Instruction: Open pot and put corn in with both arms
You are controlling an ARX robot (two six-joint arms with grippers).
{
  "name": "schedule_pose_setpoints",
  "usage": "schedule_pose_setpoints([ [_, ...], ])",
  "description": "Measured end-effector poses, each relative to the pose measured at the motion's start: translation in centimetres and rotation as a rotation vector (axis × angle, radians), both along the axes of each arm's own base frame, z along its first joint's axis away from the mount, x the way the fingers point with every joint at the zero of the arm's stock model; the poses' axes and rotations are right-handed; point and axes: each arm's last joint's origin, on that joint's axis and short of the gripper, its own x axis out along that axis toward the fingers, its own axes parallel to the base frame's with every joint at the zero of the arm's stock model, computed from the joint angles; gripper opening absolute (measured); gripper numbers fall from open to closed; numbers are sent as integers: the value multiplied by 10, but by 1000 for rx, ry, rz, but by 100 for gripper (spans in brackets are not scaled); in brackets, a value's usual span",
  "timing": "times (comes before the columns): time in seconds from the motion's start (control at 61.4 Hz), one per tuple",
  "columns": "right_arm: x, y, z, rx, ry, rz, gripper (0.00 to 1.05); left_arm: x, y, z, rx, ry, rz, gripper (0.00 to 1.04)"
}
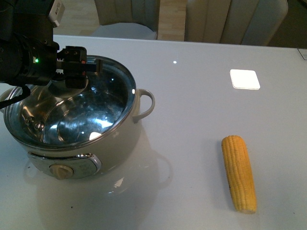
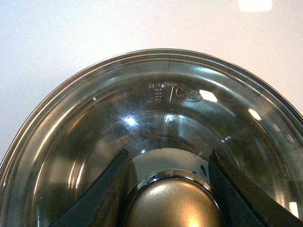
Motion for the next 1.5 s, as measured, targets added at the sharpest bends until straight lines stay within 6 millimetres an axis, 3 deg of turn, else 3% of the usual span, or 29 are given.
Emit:
schedule_pose_setpoints([
  [0.799,0,0,0,0,0,0,96,-7,1,8,4,-10,14,44],
  [1.239,0,0,0,0,0,0,96,-8,1,32,7,-24,10,44],
  [1.499,0,0,0,0,0,0,96,-6,3,61,-3,-68,2,44],
])
